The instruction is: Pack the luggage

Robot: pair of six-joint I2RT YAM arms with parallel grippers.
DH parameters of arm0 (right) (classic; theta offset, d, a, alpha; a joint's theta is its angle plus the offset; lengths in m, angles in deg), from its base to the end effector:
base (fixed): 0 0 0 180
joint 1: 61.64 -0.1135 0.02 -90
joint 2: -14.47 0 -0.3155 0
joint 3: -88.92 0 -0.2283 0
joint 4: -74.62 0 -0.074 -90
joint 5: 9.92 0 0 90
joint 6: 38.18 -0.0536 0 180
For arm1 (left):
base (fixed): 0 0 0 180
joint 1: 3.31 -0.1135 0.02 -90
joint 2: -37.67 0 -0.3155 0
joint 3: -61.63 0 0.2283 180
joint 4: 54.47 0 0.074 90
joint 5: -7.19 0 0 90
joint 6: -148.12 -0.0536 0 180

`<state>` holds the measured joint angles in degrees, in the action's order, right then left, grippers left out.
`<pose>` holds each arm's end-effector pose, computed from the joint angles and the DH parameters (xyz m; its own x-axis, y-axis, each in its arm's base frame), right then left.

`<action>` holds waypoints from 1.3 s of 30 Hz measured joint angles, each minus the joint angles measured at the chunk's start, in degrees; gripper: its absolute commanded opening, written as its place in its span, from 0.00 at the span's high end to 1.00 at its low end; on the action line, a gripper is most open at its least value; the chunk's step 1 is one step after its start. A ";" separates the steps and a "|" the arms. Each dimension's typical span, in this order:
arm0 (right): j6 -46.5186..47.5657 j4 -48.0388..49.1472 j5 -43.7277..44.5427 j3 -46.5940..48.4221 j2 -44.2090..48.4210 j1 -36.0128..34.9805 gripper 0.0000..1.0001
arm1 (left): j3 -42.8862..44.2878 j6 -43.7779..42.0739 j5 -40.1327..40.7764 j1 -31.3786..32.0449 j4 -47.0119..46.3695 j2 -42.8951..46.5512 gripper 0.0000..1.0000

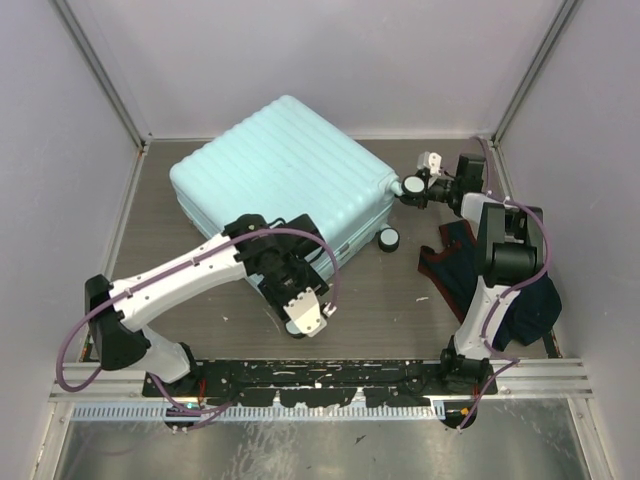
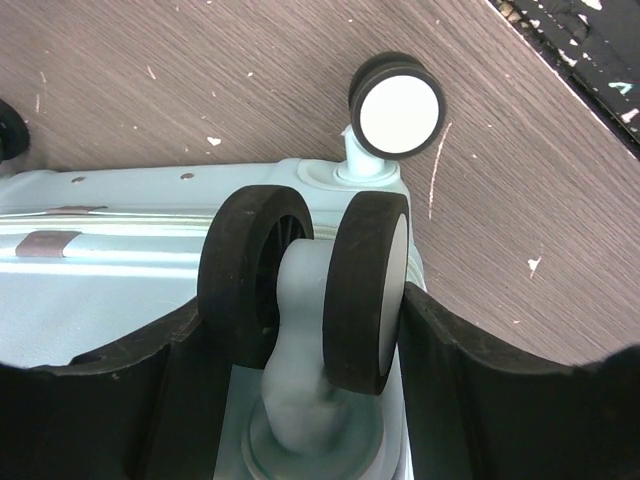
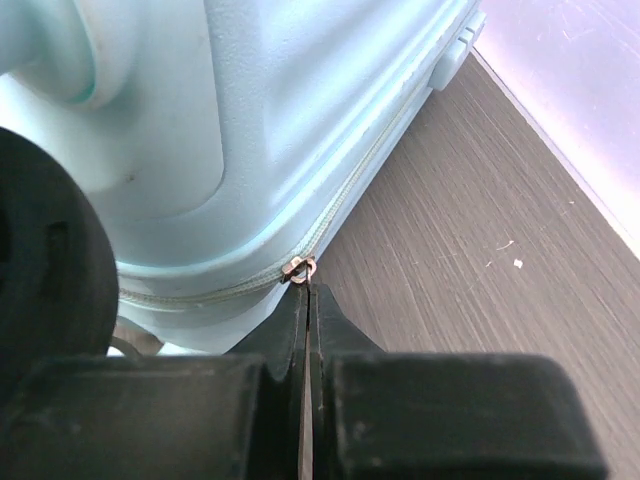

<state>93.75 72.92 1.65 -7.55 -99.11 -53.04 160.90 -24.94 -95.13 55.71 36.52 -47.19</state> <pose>0.4191 -0.0103 0.2437 0.1433 -0.1572 -0.9771 -0.9382 0.2928 -0.1847 0.1149 -0.2135 0.3616 0.7963 0.5578 -0.2341 0.6013 -0.7722 0.2053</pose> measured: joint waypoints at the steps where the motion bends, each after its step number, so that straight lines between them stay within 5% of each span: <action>1: 1.07 -1.03 0.72 0.61 -0.11 -0.48 0.99 | 0.57 -0.02 -0.17 -0.20 0.55 -0.42 0.75; 8: 16.70 -14.32 1.97 3.43 -0.15 -2.86 0.99 | 9.46 6.40 -6.51 -5.38 10.08 -4.35 0.00; 14: 30.23 -24.24 2.78 4.68 0.68 -3.50 0.99 | 15.28 21.86 -14.97 -15.65 9.75 0.61 0.02; 24: 43.06 -36.65 4.26 0.96 5.92 -5.16 0.99 | 10.54 66.14 -19.69 -57.02 -11.91 8.02 0.02; 31: 22.93 -22.69 10.14 -7.30 12.35 -7.52 0.99 | 5.70 84.85 -17.84 -73.20 -16.44 6.62 0.02; 39: 1.95 -6.10 17.27 -17.77 19.56 -10.05 0.99 | 5.18 92.67 -24.17 -75.97 -18.99 -2.43 0.01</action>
<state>95.69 66.82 18.91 -25.32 -79.55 -63.10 166.08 67.73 -119.30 -20.26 17.52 -49.61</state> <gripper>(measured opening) 0.039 0.981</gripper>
